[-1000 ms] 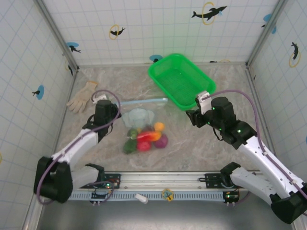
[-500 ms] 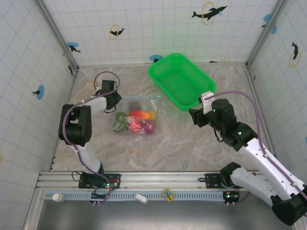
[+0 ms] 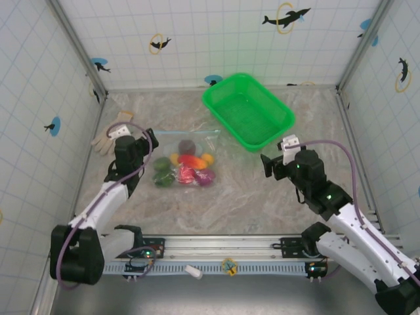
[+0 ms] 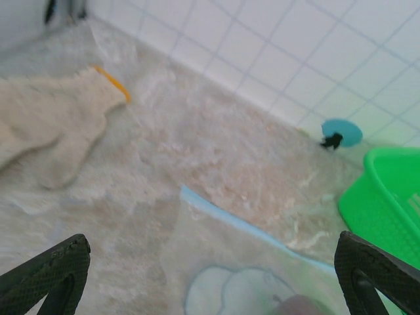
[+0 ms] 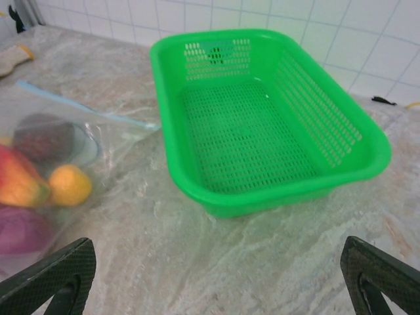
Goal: Place the food in the zip-top bag and seal the zipper
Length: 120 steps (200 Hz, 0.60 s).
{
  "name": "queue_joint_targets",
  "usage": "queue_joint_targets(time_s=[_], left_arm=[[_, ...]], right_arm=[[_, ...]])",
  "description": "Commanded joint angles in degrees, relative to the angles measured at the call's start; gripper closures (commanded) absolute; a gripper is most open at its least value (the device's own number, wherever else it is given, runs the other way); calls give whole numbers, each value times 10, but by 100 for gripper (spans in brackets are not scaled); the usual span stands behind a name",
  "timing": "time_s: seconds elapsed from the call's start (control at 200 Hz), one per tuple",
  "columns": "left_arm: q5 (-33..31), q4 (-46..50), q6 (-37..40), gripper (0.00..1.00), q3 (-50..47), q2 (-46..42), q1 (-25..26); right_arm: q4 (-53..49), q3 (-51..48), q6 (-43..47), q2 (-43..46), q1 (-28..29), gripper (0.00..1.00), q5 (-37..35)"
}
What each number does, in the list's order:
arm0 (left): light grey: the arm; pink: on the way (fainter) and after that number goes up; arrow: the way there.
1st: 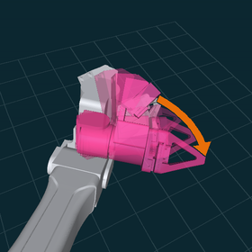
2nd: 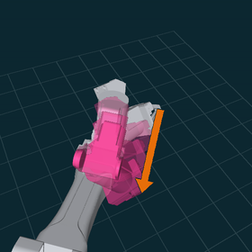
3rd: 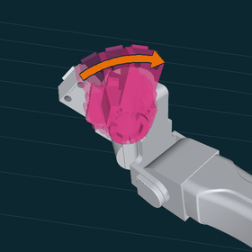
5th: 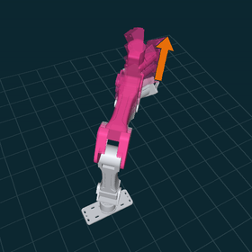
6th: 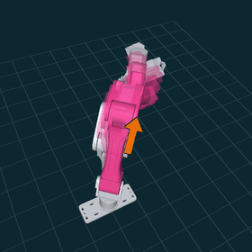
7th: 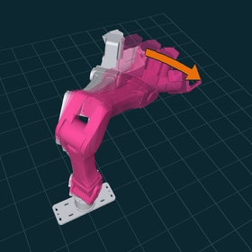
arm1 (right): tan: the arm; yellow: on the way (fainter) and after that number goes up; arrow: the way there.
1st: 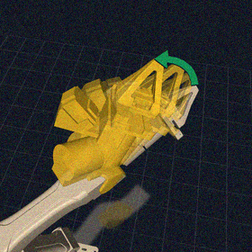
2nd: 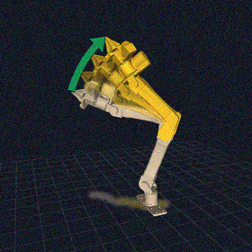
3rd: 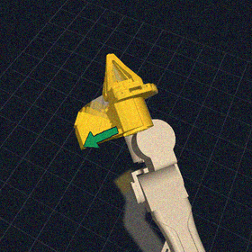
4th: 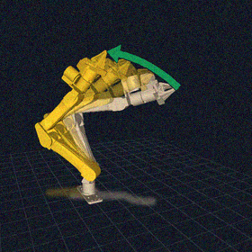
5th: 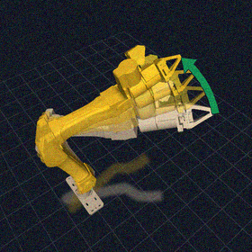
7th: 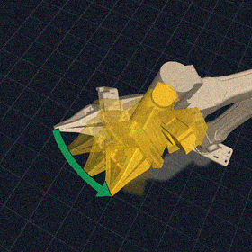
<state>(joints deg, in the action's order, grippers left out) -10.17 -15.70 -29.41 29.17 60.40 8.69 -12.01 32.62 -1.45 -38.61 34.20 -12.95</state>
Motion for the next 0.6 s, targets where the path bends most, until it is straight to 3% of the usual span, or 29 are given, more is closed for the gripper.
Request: queue_joint_targets(time_s=[0.0, 0.065, 0.17, 0.285, 0.415, 0.56, 0.595], left_arm=[[-74, -111, 90, 2, -78, -30, -1], [-60, -207, 171, 3, -145, -36, -2], [-68, -198, 175, 2, -160, -7, -18], [-143, -206, 169, 2, -174, 55, -43], [-14, -342, 203, 2, -235, 117, -81], [-21, -405, 204, 2, -235, 198, -81], [-10, -377, 221, 2, -222, 204, -82]], right_arm=[[150, -103, -1, 47, 3, 1, -49], [207, -143, -13, 48, 0, 1, -87], [234, -160, -2, -9, -33, 1, -107], [292, -195, 46, -69, -74, 1, -97], [383, -240, -15, -134, -162, 1, -40], [518, -285, -45, -244, -241, 1, -5], [535, -283, -27, -275, -250, 1, -2]])
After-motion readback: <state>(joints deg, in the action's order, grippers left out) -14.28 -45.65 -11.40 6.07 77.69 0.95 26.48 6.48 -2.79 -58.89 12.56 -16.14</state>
